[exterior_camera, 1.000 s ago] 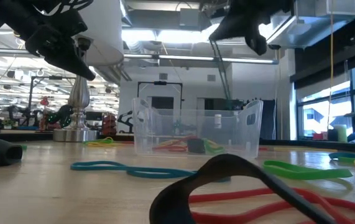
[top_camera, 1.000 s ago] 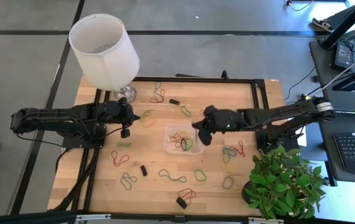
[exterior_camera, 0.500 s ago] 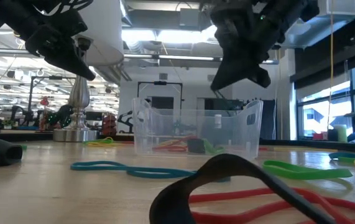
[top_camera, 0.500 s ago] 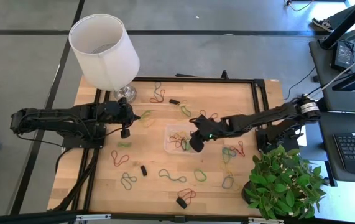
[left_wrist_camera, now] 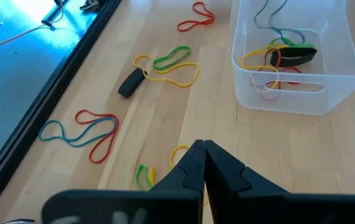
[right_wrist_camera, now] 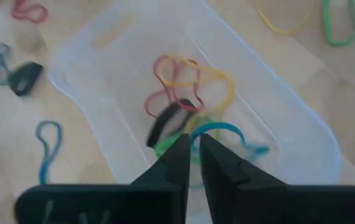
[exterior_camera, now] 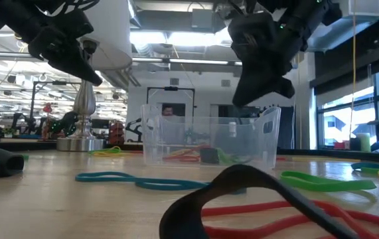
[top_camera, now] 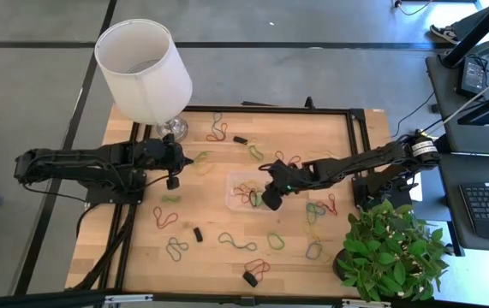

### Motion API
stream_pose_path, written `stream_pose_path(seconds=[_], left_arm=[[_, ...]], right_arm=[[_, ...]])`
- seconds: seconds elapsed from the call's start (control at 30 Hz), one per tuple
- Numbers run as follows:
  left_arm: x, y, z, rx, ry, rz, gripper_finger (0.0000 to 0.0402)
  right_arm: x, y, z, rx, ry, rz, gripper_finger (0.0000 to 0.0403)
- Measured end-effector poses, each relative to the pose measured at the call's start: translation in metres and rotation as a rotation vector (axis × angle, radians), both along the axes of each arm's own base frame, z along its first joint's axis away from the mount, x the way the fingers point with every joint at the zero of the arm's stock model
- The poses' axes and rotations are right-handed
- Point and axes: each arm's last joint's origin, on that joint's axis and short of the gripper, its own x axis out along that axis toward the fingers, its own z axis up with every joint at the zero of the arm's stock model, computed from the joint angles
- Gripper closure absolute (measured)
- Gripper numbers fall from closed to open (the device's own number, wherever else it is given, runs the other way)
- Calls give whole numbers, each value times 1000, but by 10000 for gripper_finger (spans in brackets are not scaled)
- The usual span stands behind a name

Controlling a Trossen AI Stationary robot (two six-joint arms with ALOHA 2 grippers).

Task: Pick and place rubber bands into bin
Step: Put the blue rubber band into the transparent bin, then put the green rubber band into the transparent bin

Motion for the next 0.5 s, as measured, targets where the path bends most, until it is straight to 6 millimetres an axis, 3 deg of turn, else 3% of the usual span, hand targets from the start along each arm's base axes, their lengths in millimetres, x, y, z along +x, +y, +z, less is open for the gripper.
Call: stream_pose_path(seconds=[0.27,0.5], left_arm=[[1,0,2,4,-27,1,400],[2,0,4,-17,-52,8,400]], right_arm=[[-4,0,1,7,19,-12,312],[-13,-2,16,7,-1,-8,313]])
